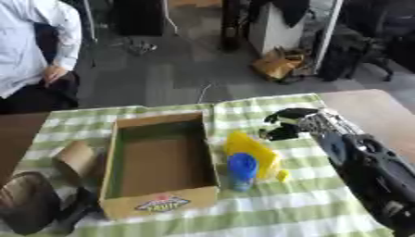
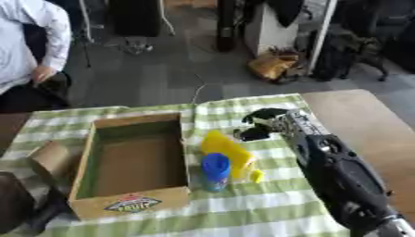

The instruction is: Pick up objects on the table and place them in the box.

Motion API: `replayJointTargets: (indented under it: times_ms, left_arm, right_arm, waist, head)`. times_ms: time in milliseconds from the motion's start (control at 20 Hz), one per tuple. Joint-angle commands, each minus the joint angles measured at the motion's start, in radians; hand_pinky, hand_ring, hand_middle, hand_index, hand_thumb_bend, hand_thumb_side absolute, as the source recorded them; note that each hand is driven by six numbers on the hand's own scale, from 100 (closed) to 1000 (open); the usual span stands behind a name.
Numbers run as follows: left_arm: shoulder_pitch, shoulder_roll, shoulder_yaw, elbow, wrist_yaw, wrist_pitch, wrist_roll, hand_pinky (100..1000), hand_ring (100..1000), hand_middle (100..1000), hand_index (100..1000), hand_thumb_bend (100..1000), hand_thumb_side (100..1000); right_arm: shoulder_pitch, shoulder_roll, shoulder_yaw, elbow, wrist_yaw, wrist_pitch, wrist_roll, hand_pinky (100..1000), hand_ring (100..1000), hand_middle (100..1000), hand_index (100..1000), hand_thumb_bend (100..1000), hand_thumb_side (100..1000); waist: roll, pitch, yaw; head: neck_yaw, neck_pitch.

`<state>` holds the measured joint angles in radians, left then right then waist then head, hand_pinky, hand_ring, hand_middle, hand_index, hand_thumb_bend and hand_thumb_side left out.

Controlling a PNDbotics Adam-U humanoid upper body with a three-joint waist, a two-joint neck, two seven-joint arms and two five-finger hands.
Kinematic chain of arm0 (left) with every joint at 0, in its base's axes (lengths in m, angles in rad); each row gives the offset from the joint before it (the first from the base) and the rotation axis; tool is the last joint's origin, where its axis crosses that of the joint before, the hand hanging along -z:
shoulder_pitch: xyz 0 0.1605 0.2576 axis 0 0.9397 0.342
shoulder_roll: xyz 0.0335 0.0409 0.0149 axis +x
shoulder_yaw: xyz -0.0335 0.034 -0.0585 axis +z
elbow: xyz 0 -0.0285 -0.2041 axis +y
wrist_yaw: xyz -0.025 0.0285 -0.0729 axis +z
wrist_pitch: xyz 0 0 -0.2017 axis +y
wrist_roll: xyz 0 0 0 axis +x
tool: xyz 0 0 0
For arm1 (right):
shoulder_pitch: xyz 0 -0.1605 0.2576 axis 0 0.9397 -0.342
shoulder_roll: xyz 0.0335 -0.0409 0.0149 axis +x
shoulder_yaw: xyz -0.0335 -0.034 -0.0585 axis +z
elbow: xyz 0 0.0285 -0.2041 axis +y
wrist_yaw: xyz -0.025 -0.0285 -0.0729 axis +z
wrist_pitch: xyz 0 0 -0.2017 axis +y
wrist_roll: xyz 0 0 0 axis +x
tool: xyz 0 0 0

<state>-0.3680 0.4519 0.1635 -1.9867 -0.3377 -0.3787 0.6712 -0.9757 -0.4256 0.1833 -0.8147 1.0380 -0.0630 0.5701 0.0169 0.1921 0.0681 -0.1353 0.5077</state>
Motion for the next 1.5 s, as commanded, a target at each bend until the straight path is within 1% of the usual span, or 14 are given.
replayJointTargets:
  times_ms: [50,250,350,500,600,850,1000,1250,1500]
  left_arm:
    - [-0.009,0.016,0.003,-0.013,0.001,0.002,-0.006,862,918,862,825,100,1000]
    - [-0.006,0.018,0.002,-0.013,-0.005,0.003,-0.005,862,918,861,823,100,1000]
    - [-0.002,0.021,0.002,-0.013,-0.008,0.004,-0.005,862,918,861,823,100,1000]
    - [-0.003,0.020,0.002,-0.013,-0.009,0.004,-0.006,862,918,860,823,100,1000]
    - [-0.003,0.020,0.001,-0.013,-0.008,0.004,-0.007,862,918,859,823,100,1000]
    - [0.000,0.024,0.002,-0.013,-0.008,0.005,-0.010,862,918,859,822,100,1000]
    - [0.000,0.025,0.002,-0.013,-0.008,0.005,-0.011,862,917,858,822,100,1000]
    - [-0.001,0.027,0.003,-0.013,-0.007,0.005,-0.014,862,917,858,822,100,1000]
    - [-0.005,0.027,0.003,-0.013,-0.006,0.005,-0.015,861,917,858,822,100,1000]
  right_arm:
    - [-0.033,-0.021,0.006,-0.045,-0.038,0.011,0.074,899,979,917,987,100,1000]
    - [-0.053,-0.049,0.008,-0.160,-0.054,0.051,0.148,889,971,909,984,100,1000]
    - [-0.051,-0.058,0.016,-0.198,-0.092,0.062,0.195,892,974,910,984,100,1000]
    - [-0.043,-0.064,0.027,-0.221,-0.138,0.079,0.268,898,981,917,989,100,1000]
    - [-0.038,-0.066,0.029,-0.222,-0.158,0.089,0.294,898,982,919,991,100,1000]
    - [-0.031,-0.075,0.031,-0.231,-0.211,0.104,0.316,892,979,916,987,100,1000]
    - [-0.023,-0.080,0.050,-0.237,-0.239,0.103,0.334,894,981,911,990,100,1000]
    - [0.001,-0.086,0.074,-0.238,-0.264,0.101,0.337,896,985,918,1000,100,1000]
    - [0.016,-0.092,0.090,-0.253,-0.269,0.100,0.337,891,981,913,998,100,1000]
  waist:
    - [-0.001,-0.016,-0.003]
    - [-0.006,-0.020,-0.006]
    - [-0.010,-0.024,-0.011]
    - [-0.015,-0.028,-0.017]
    - [-0.016,-0.029,-0.019]
    - [-0.019,-0.032,-0.024]
    - [-0.025,-0.035,-0.034]
    - [-0.031,-0.036,-0.044]
    - [-0.033,-0.039,-0.049]
  head:
    - [-0.003,0.005]
    - [-0.006,0.011]
    - [-0.004,0.014]
    - [-0.001,0.016]
    - [0.000,0.016]
    - [0.005,0.022]
    - [0.011,0.022]
    - [0.013,0.025]
    - [0.014,0.027]
